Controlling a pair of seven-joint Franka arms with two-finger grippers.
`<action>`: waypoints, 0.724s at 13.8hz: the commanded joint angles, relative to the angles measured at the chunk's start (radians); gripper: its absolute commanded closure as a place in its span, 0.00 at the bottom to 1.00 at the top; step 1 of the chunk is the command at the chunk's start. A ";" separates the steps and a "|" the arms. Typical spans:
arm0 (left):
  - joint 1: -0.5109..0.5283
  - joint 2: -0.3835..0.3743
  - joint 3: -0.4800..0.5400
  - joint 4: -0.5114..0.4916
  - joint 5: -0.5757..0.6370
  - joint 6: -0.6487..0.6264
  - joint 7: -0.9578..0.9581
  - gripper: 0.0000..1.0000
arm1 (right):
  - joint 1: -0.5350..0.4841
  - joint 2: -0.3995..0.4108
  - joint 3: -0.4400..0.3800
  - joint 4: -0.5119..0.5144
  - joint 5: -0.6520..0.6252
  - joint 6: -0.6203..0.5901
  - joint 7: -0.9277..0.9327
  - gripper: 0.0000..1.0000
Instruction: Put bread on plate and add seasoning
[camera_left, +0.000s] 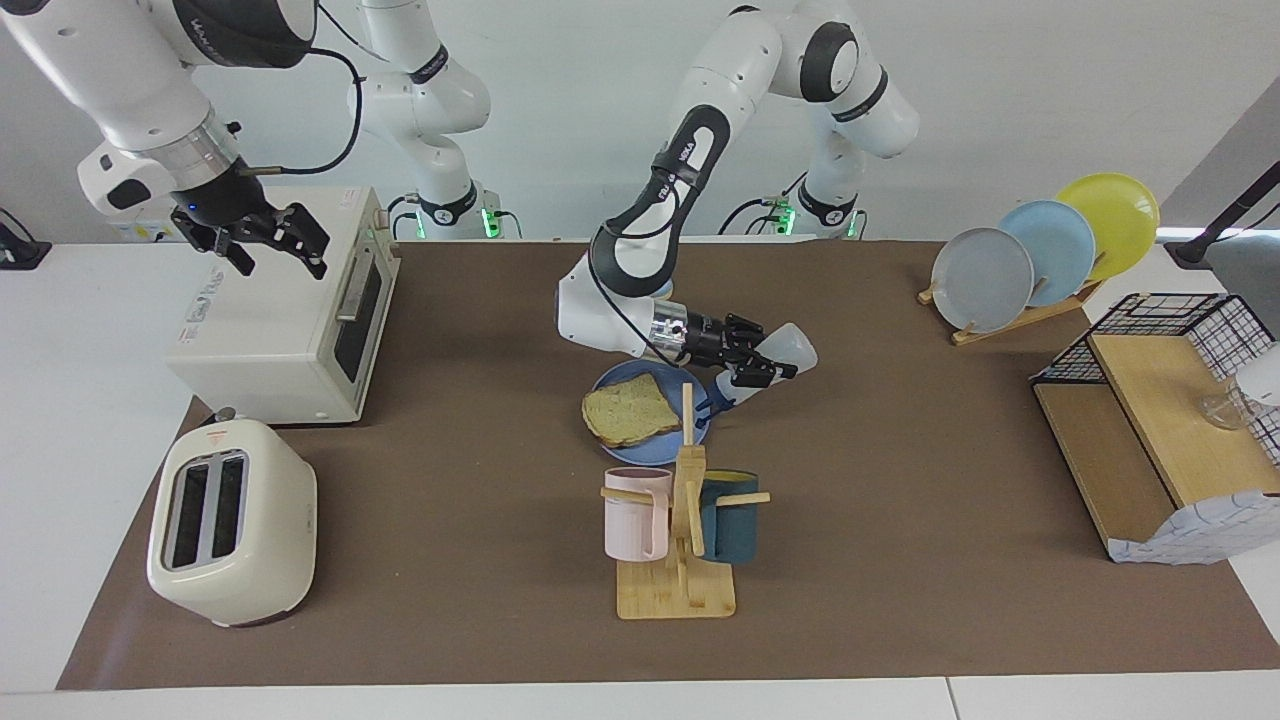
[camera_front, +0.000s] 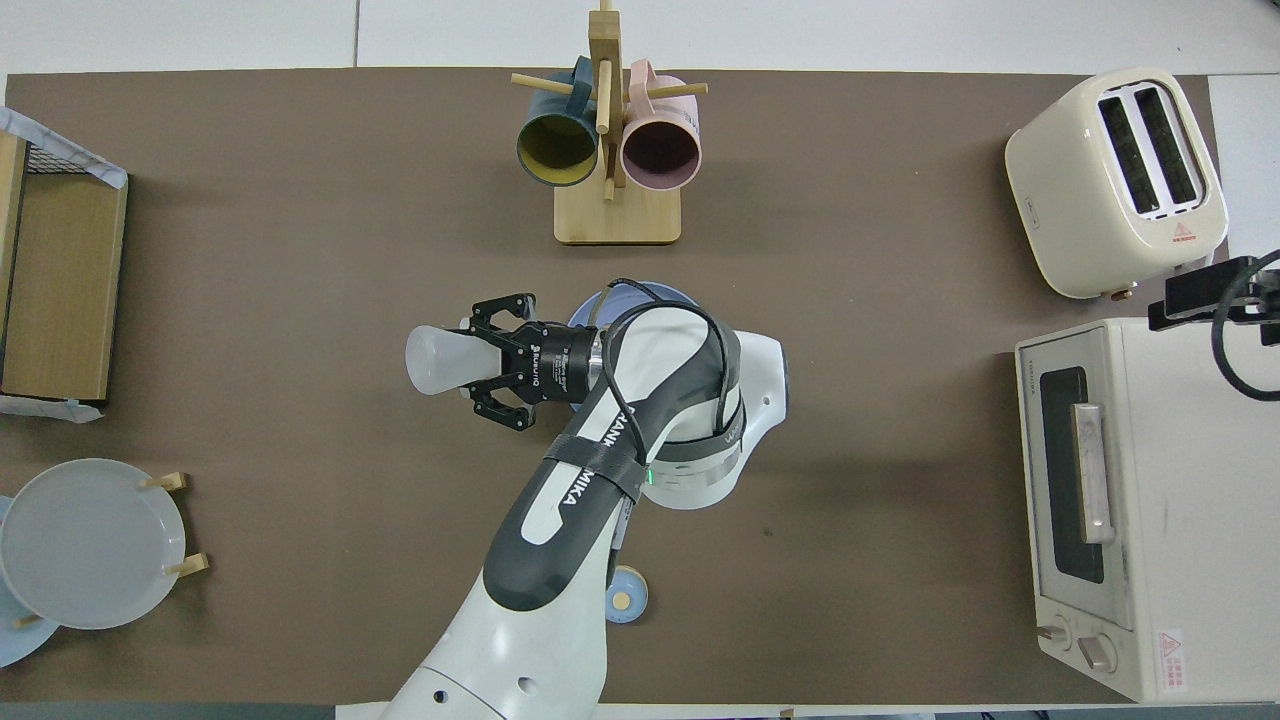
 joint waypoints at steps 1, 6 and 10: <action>-0.060 -0.002 0.007 -0.005 0.012 0.002 0.005 1.00 | 0.000 -0.021 -0.002 -0.021 -0.010 0.006 -0.020 0.00; -0.112 -0.002 0.007 0.008 -0.020 -0.012 0.005 1.00 | 0.000 -0.023 -0.002 -0.021 -0.010 0.006 -0.020 0.00; -0.045 0.007 0.011 0.006 0.016 0.017 0.005 1.00 | 0.000 -0.023 -0.002 -0.021 -0.010 0.006 -0.020 0.00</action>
